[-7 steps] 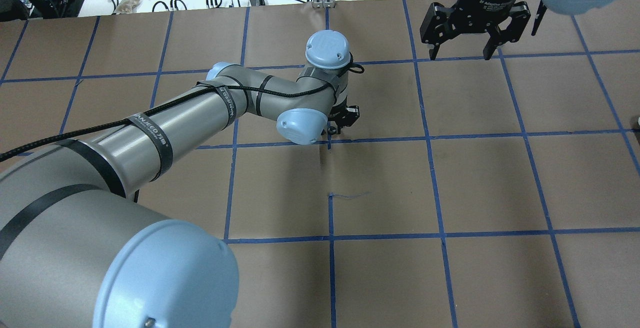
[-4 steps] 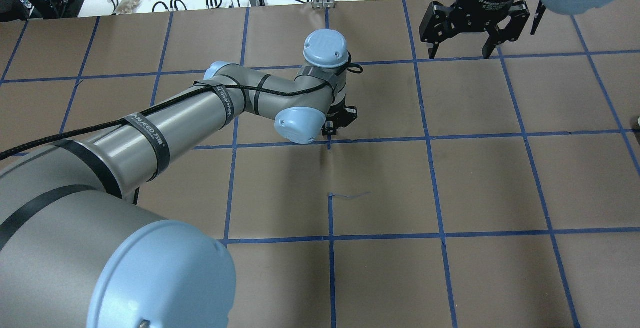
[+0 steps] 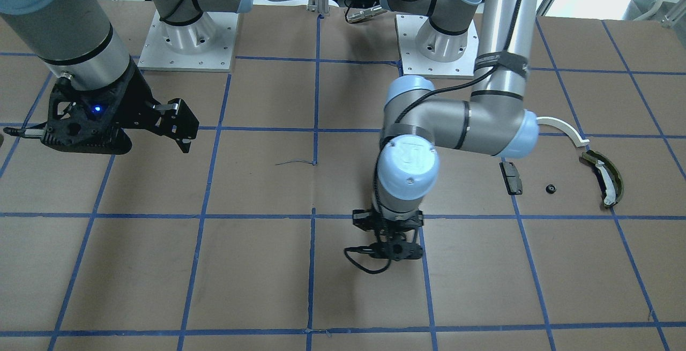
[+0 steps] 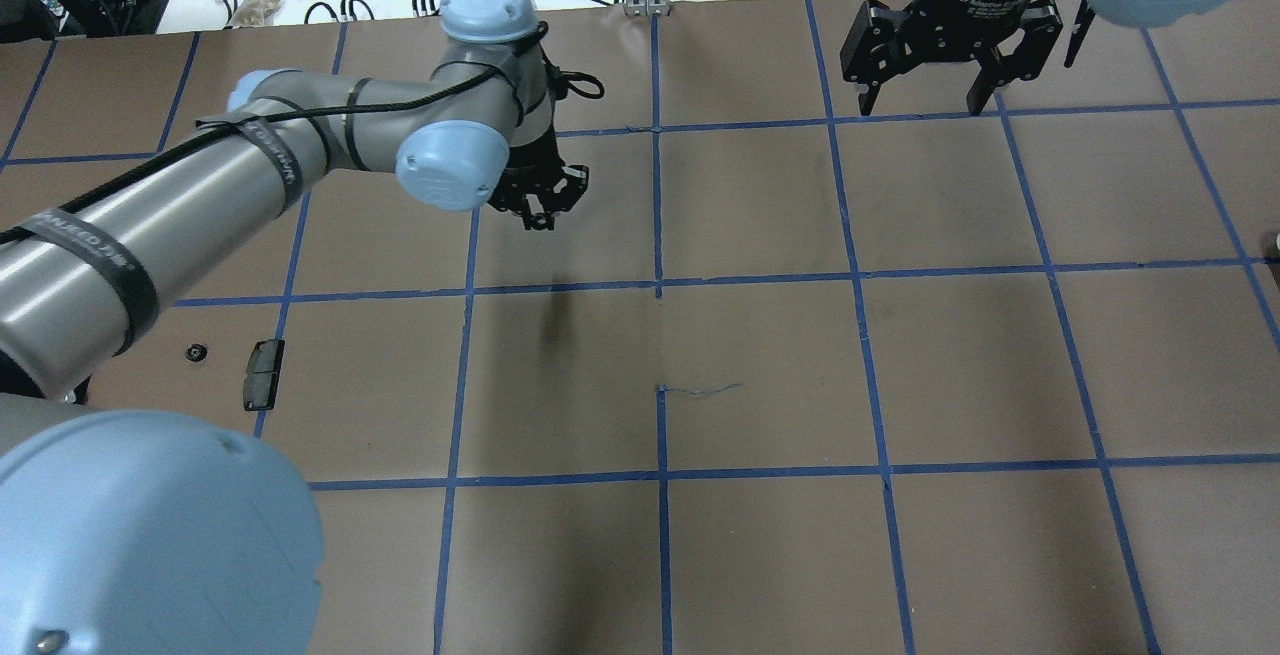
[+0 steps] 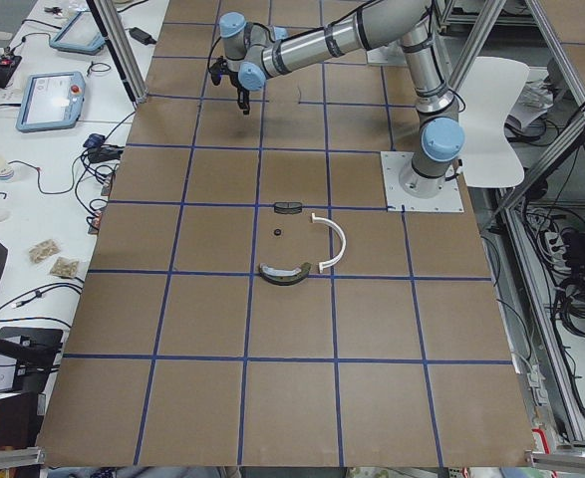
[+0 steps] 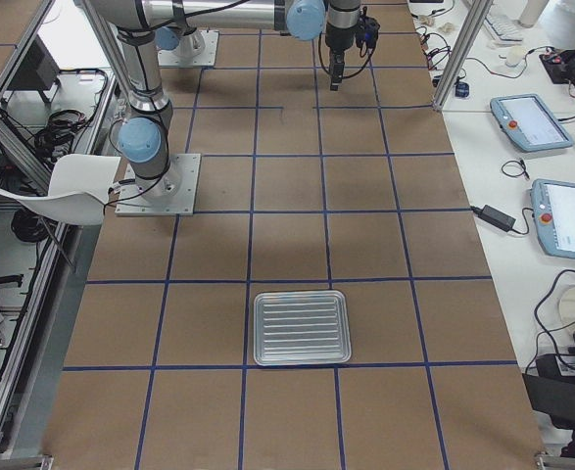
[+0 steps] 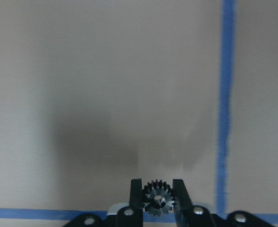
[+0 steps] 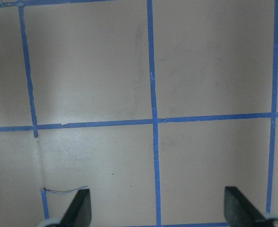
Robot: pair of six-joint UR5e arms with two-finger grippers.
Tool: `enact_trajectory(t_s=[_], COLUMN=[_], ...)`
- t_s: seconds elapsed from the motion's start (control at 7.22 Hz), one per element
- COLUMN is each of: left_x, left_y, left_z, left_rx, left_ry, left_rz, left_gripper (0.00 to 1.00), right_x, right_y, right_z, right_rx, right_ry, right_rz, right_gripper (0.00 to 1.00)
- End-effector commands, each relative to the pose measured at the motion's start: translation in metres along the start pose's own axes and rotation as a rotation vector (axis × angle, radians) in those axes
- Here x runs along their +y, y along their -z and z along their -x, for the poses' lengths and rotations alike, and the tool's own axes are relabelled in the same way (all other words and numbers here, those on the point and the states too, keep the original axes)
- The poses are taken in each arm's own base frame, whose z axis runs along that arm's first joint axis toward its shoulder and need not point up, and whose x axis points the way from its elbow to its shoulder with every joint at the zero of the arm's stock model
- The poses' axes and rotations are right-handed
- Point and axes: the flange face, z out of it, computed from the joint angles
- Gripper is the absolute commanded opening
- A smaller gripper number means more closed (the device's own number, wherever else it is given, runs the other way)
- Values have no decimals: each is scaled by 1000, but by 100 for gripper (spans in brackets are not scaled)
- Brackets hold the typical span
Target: Place bearing gear from tray to pile
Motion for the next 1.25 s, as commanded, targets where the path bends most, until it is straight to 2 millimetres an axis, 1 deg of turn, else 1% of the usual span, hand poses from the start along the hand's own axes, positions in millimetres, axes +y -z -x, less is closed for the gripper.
enact_trajectory(t_s=[0.0,0.14,0.42,0.55,0.69,0.83,0.97,1.11], left_x=[18,33,56,67,78,93,103,112], left_y=[-15,-21,-33,-32,-32,-39,-42,-51], left_z=[121,158,240,279,317,352,375,384], left_rx=[21,29,26,30,34,47,53,70], left_ry=[-89,-119,-169,-180,-200,-196,-192,-174], left_rz=[56,55,11,9,7,15,17,35], left_gripper=[0,0,0,0,0,0,0,0], right_x=[-1,-1,3,5,5,5,4,3], right_y=[-2,-2,-1,-10,-9,-9,-8,-7], right_z=[1,1,2,2,2,2,2,2], right_rx=[-5,-6,-9,-10,-15,-12,-12,-11], right_ry=[1,-1,2,-3,-15,-17,-15,-13], right_rz=[3,3,7,20,15,16,10,7], right_gripper=[100,100,100,100,100,100,100,100])
